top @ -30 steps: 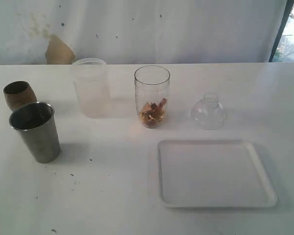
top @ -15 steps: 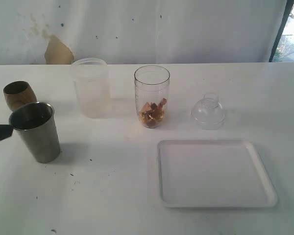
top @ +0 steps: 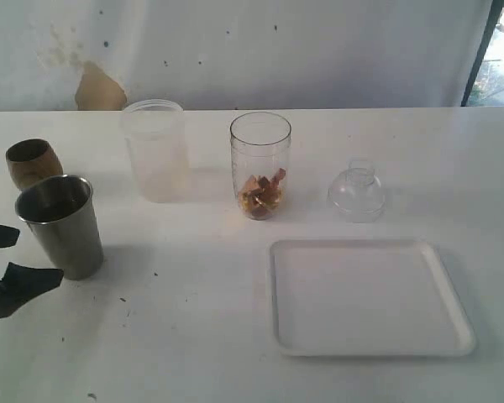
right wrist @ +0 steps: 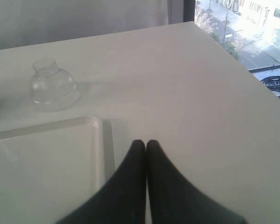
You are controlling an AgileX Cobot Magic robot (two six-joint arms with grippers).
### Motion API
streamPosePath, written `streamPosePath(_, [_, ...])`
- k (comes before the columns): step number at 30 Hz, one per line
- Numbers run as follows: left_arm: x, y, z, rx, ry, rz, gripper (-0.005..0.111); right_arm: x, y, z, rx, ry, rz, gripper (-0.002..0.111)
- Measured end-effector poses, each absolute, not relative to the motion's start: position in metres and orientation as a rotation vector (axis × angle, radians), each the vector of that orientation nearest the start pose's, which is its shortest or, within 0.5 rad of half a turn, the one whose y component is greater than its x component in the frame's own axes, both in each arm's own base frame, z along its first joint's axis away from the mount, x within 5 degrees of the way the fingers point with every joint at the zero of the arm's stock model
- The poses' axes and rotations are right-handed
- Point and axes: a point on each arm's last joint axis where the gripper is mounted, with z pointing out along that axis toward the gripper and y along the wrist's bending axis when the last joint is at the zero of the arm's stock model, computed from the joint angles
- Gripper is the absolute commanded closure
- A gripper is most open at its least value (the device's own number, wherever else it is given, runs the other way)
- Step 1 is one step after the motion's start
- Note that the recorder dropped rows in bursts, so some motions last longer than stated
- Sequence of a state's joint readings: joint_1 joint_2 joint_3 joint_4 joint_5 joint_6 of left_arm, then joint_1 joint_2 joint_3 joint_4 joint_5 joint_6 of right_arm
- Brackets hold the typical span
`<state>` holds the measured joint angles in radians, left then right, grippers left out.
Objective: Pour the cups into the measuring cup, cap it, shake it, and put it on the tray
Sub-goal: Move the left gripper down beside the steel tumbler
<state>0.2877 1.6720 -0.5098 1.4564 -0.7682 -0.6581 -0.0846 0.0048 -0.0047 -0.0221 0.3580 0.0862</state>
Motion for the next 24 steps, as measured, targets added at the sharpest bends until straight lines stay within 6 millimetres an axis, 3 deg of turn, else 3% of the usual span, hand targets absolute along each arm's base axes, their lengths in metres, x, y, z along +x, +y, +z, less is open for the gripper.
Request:
streamPosePath(4, [0.260,0.012,0.124,0.716,2.081,-0.377,0.002,0.053,-0.005,0.182,0.143,1.836,-0.021,0.108])
streamPosePath(9, [0.268,0.004,0.141,0.595,1.910,-0.517,0.002,0.053,-0.005,0.182,0.143,1.836,-0.021,0.108])
streamPosePath(19, [0.263,0.000,0.137,0.790,1.856,-0.480,0.002,0.053,-0.005,0.182,0.143,1.836,-0.021,0.108])
streamPosePath(24, [0.265,0.000,0.115,0.814,1.880,-0.510,0.002,0.053,-0.005,0.182,0.143,1.836,-0.021,0.108])
